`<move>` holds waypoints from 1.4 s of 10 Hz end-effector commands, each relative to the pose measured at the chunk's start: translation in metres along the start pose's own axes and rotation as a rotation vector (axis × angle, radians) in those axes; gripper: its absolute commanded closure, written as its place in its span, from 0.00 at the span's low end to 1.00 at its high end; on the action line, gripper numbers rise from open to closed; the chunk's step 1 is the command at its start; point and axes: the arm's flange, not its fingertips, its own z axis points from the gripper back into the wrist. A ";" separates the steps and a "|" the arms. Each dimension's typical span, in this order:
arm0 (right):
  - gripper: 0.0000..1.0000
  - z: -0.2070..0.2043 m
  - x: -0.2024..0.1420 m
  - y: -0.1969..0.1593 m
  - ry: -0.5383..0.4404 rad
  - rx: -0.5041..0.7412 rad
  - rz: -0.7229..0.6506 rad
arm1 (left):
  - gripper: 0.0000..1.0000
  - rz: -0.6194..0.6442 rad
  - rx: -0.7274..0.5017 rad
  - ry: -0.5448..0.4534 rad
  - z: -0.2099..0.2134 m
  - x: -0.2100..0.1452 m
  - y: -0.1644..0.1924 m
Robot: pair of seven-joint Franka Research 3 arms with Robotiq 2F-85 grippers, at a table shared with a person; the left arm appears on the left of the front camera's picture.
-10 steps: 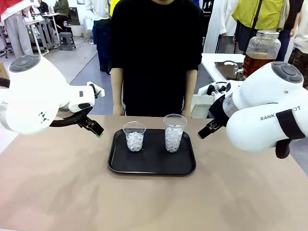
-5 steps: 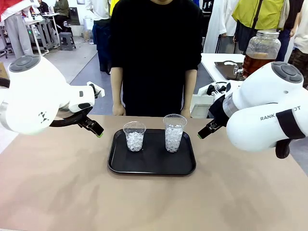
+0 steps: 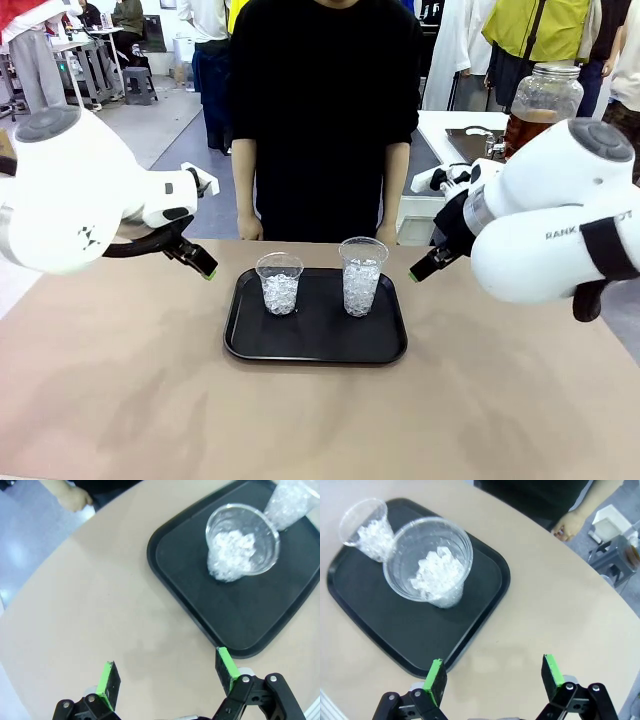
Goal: Pour the drink into the iced cup.
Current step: Pick up the iced cup indicated by the human and present it to them.
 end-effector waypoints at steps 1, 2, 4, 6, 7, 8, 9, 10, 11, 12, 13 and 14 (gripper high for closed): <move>0.00 0.037 0.018 -0.012 -0.025 0.123 -0.057 | 0.00 0.004 -0.055 -0.029 0.037 0.015 -0.002; 0.00 0.051 0.024 -0.016 -0.035 0.156 -0.080 | 0.00 0.013 -0.086 -0.039 0.052 0.022 -0.002; 0.00 0.077 0.033 -0.031 -0.076 0.283 -0.156 | 0.00 0.079 -0.175 -0.059 0.077 0.035 0.009; 0.00 0.093 0.029 -0.051 -0.128 0.365 -0.260 | 0.00 0.173 -0.268 -0.085 0.089 0.037 0.027; 0.00 0.096 0.023 -0.065 -0.164 0.453 -0.329 | 0.00 0.238 -0.352 -0.087 0.089 0.034 0.039; 0.00 0.095 0.016 -0.077 -0.190 0.517 -0.386 | 0.00 0.295 -0.418 -0.097 0.088 0.030 0.050; 0.00 0.092 0.010 -0.088 -0.206 0.552 -0.428 | 0.00 0.337 -0.457 -0.106 0.086 0.026 0.058; 0.00 0.087 0.005 -0.098 -0.213 0.603 -0.470 | 0.00 0.383 -0.509 -0.110 0.084 0.022 0.065; 0.00 0.082 0.001 -0.106 -0.223 0.635 -0.507 | 0.00 0.413 -0.529 -0.117 0.081 0.018 0.071; 0.00 0.078 0.001 -0.110 -0.225 0.675 -0.527 | 0.00 0.429 -0.556 -0.122 0.078 0.018 0.075; 0.00 0.077 0.002 -0.110 -0.221 0.693 -0.524 | 0.00 0.433 -0.566 -0.124 0.077 0.018 0.077; 0.00 0.079 0.005 -0.103 -0.207 0.655 -0.463 | 0.00 0.377 -0.566 -0.123 0.078 0.017 0.075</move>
